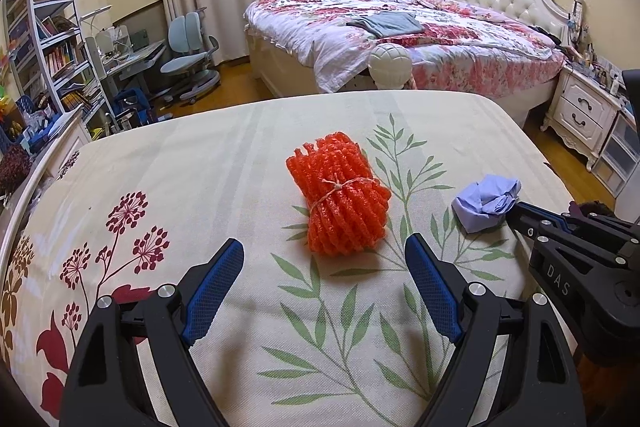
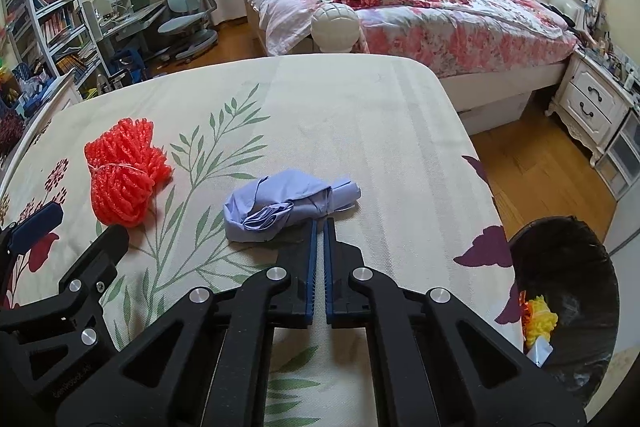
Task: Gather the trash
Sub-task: 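Grasp the orange-red net bag with the left gripper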
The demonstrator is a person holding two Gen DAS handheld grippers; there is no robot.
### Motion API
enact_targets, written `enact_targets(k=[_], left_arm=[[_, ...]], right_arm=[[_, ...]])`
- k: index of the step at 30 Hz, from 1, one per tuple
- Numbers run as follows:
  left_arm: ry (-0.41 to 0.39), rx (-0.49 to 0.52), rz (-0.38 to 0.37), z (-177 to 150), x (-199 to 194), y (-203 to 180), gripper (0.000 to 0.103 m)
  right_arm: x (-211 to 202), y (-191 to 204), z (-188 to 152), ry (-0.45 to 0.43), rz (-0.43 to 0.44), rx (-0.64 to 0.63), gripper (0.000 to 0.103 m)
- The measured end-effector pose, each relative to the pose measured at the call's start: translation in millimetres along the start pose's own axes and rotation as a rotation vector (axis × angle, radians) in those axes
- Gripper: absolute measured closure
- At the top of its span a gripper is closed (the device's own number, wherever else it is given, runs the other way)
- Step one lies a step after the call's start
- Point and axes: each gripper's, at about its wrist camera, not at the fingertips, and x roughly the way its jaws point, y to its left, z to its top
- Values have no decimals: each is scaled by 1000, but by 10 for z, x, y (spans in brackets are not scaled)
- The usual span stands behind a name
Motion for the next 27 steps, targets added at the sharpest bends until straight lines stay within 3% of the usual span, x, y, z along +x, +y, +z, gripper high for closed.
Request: enact_targets(k=[19,22,25,27], left_arm=[[8,-14,-16,84,103,-20,20],[13,-14,-19,116,148,-26,20],[15,-11,-21,142,193,-29,20],[21,-8,-23,170,223,-26,20]], right_arm=[[33,-58,40,-1,2,17,100],[35,-65,48,-2,0,19,95],[37,-74,58,-5,-3,23,78],[40,-74,62,-5,-4,25,75]])
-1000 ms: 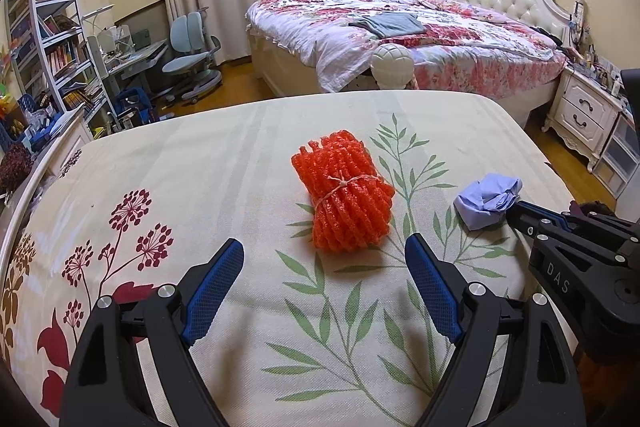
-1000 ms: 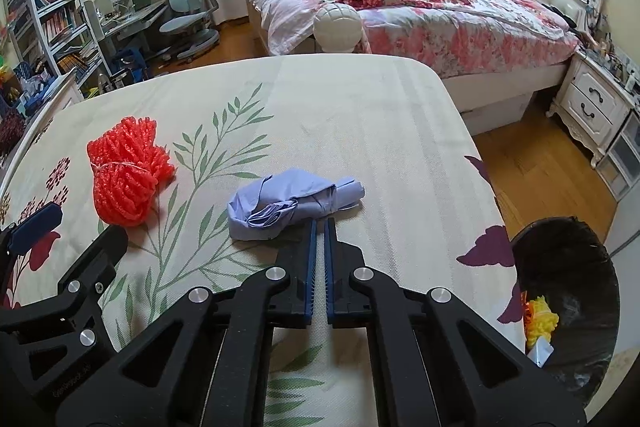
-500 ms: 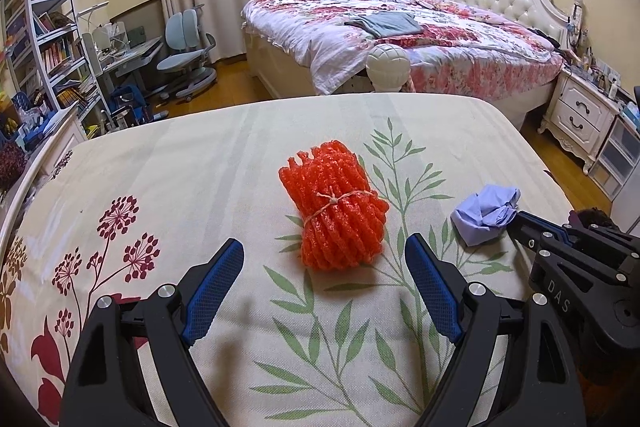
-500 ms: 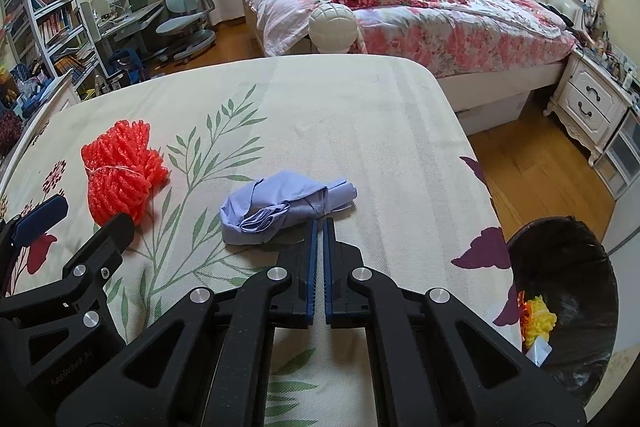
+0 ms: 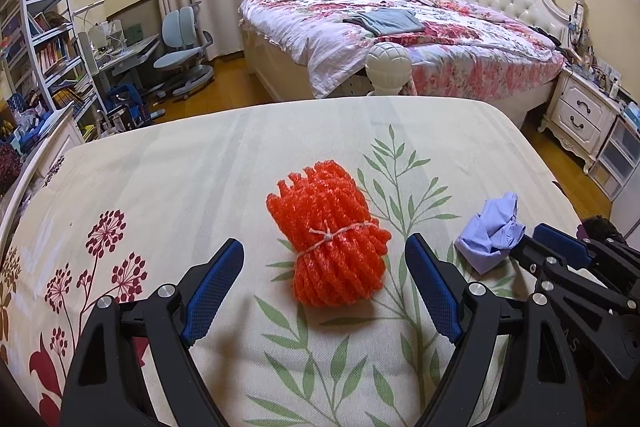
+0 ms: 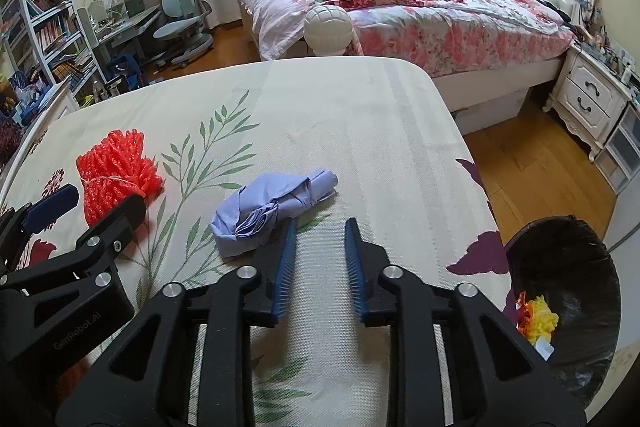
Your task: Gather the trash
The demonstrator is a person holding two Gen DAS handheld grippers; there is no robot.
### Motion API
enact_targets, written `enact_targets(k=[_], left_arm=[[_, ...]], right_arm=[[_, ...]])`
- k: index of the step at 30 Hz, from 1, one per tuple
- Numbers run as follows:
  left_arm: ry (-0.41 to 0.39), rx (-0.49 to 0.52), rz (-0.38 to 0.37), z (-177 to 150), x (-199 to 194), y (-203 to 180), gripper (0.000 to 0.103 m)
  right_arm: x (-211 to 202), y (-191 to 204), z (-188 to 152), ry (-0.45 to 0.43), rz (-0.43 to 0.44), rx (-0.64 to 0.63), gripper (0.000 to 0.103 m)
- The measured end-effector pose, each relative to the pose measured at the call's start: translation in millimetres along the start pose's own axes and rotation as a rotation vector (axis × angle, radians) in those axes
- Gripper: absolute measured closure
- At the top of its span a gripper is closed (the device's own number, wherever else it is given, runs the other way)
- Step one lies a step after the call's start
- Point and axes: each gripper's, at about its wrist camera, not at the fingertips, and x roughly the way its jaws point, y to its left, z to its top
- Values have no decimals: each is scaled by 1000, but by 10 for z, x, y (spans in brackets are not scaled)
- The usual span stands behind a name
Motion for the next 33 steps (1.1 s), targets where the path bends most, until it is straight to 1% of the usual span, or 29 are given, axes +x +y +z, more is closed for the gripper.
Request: enact_targets(k=[1,4,6,7,8,9,11,13,19,21,22,25,29,33], left_arm=[[4,1,-3,8,14,-5,20],[8,1,-15,21,30,-5,21],[11,0,-16,30,35,4,21],[14,-1,-22,28,39,1,26],[19,1,-27,27,51,2,35],[28,3,-32,26,67,9,39],[47,1,-44,28,105,7,51],[54,-7,-54,26,118,16,53],[42,-7,-67,15,72,23,57],[32,-7,-66,12,45,43,57],[28,-6,-64,2,22,47,57],[17,-6,-54,-21,-21,93,57],[10,-18,-31,-60,-67,203,57],[6,-28,-6,-86,-92,333,57]], right_arm=[[0,1,1,0,-3,-1,74],[0,0,-2,-3,-9,0,64],[0,-7,-4,-3,-12,1,63],[0,-9,-6,-2,-13,2,63],[0,-8,-9,-3,-16,1,61],[-5,-8,-14,-3,-19,1,60],[-10,-13,-17,-6,-21,3,58],[-23,-14,-32,-7,-23,4,58],[-76,-21,-58,-11,-28,10,56],[-112,-17,-59,-17,-23,13,52],[-138,-9,-61,-22,-21,14,48],[-206,27,-55,-35,-8,15,46],[-232,123,-6,-48,21,26,39],[-148,246,93,-54,7,35,35]])
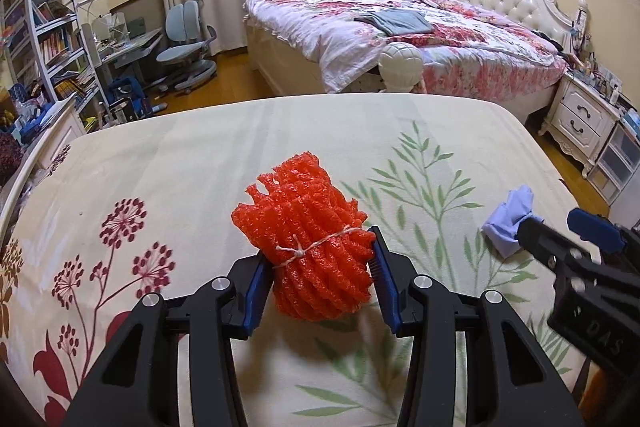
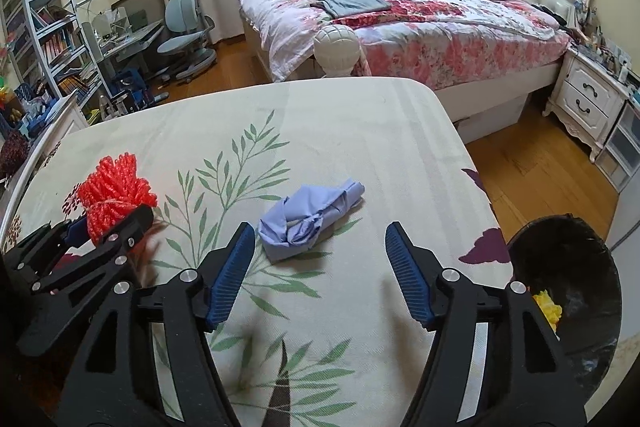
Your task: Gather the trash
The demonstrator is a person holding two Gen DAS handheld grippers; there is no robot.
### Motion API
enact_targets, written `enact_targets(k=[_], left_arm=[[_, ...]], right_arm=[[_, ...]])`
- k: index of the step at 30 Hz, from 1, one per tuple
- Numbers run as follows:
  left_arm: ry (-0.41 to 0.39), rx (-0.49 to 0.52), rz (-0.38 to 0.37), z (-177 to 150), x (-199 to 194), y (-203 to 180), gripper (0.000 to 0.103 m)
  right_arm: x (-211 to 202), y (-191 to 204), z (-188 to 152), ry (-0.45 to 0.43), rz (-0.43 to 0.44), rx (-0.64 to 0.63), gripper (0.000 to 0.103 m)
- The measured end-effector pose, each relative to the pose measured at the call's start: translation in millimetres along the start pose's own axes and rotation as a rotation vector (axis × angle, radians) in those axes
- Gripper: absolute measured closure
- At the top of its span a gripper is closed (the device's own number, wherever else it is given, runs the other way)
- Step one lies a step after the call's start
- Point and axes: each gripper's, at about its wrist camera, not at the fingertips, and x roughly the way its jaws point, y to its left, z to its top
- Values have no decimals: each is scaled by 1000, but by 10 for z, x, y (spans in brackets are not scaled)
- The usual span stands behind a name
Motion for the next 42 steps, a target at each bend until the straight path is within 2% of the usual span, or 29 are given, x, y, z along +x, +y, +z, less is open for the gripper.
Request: enact_targets(k=[6,11,12,14,15,16,21,26,30,33,35,36,40,42], left_arm=[[6,-26,12,-19,-5,138,57],[6,-27,5,-56,-39,168,57],[7,-28,3,-63,-45,166,57],[4,-25,1,-68,-61,160,57],[2,-23,1,-73,-68,152,57],[1,-21,0,-80,-77,140,57],[0,-18,-6,-115,-126,116,57],[-5,-10,-12,-198,-227,48,57],[-12,-2,-14,-283,-306,-25,57],[-7,-4,-11,-318,-322,-12,57],[-7,-9,-4,-321,-323,2,57],[-6,-12,-1,-320,-321,13,57],[-6,-21,9,-294,-292,53,57],[-8,-24,9,-304,-293,72,57]], right_arm=[[240,52,69,46,-79,50,34],[202,-5,-45,60,-74,55,35],[181,-14,-69,59,-60,54,37],[151,-22,-93,56,-26,49,54],[125,-16,-111,53,-7,40,59],[108,1,-116,51,4,29,70],[19,63,-182,49,10,-17,69],[-173,23,-256,28,24,-31,90],[-253,-28,-317,20,26,-31,89],[-250,-86,-312,18,40,-2,85],[-237,-96,-297,18,55,15,59],[-226,-94,-289,17,57,20,54],[-157,-92,-271,38,34,27,51],[-116,-123,-265,52,-5,60,48]])
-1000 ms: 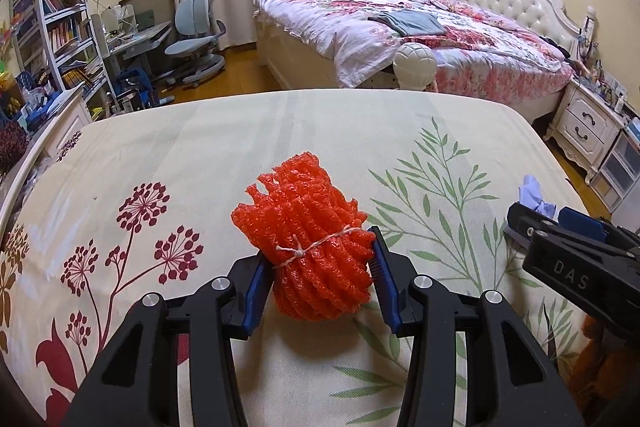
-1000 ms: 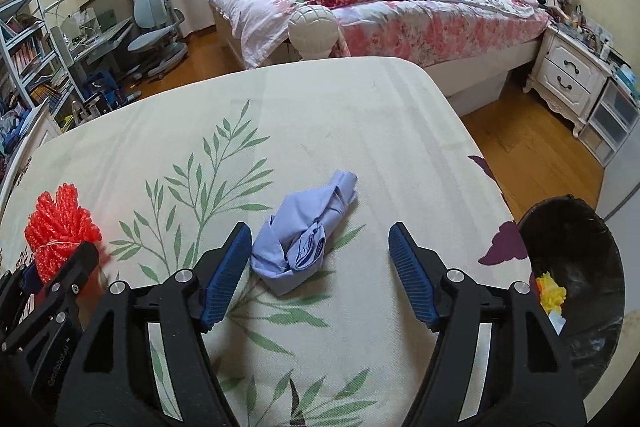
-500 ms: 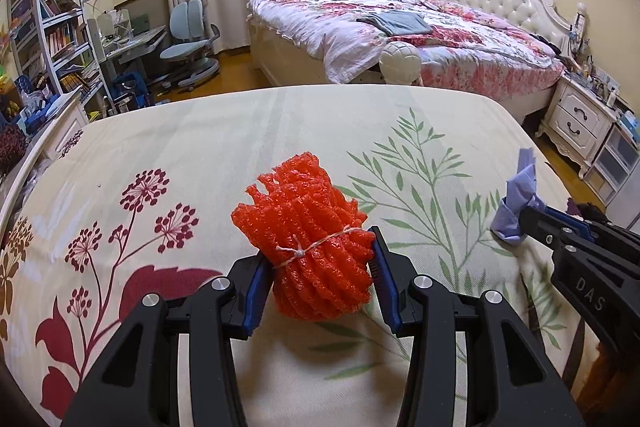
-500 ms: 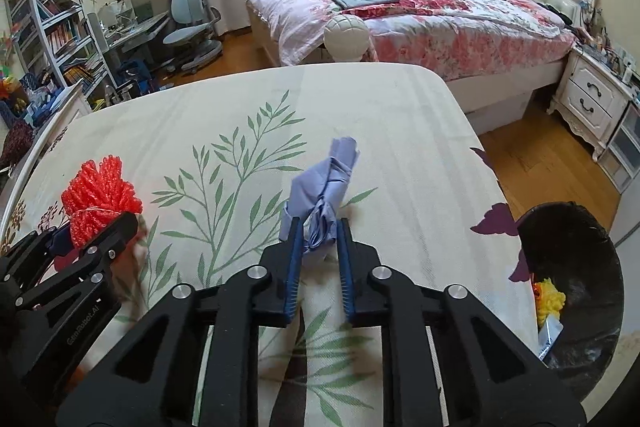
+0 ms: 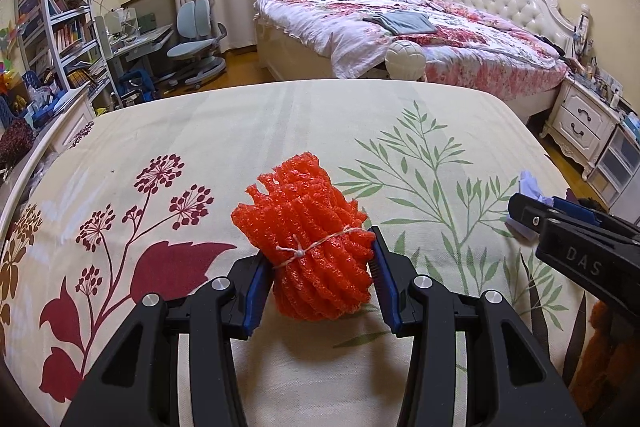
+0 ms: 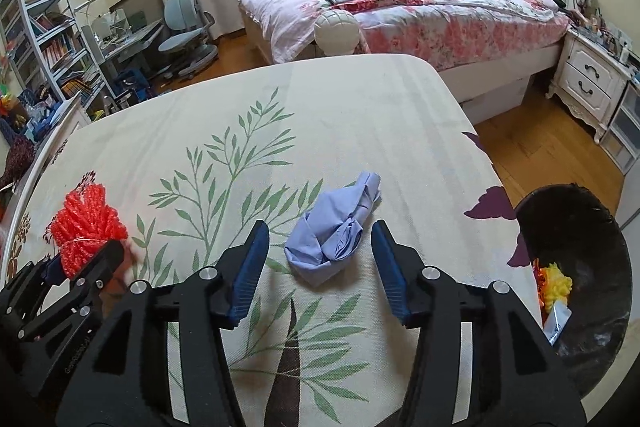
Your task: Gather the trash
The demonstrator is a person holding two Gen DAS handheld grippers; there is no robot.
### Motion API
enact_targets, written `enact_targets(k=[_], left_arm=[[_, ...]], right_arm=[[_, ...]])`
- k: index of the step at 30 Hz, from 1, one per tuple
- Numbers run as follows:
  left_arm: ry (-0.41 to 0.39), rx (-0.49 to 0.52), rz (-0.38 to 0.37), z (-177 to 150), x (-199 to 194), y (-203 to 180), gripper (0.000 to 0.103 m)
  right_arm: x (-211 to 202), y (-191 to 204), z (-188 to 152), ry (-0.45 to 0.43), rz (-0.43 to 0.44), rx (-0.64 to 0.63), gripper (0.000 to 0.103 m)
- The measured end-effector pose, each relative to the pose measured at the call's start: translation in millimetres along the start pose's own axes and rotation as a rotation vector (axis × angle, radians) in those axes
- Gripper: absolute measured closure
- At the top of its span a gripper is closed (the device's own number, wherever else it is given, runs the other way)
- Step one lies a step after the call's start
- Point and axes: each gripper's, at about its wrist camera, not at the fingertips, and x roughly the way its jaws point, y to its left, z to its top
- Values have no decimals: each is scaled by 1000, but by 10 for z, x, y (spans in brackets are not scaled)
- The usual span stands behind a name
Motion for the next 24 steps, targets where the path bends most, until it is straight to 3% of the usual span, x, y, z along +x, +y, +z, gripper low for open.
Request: enact_targets(k=[4,5,7,16,24], left_arm=[[0,-1,-2,14,31,18,57],[1,-1,-5,9,27,18,57],[2,-1,-10,20,40,19,57],[-12,-2,-32,43,-10,-32,57],[-33,11,-59,56,-154,-186,57]], right_arm=[[83,-15,-7,19,9,37,47],[85,15,-3,11,10,19,58],[105,50,-2,8,20,0,66],[-20,91,-32,-36,21,-43,66],[-335,-158,-82,-82,11,-21,66]])
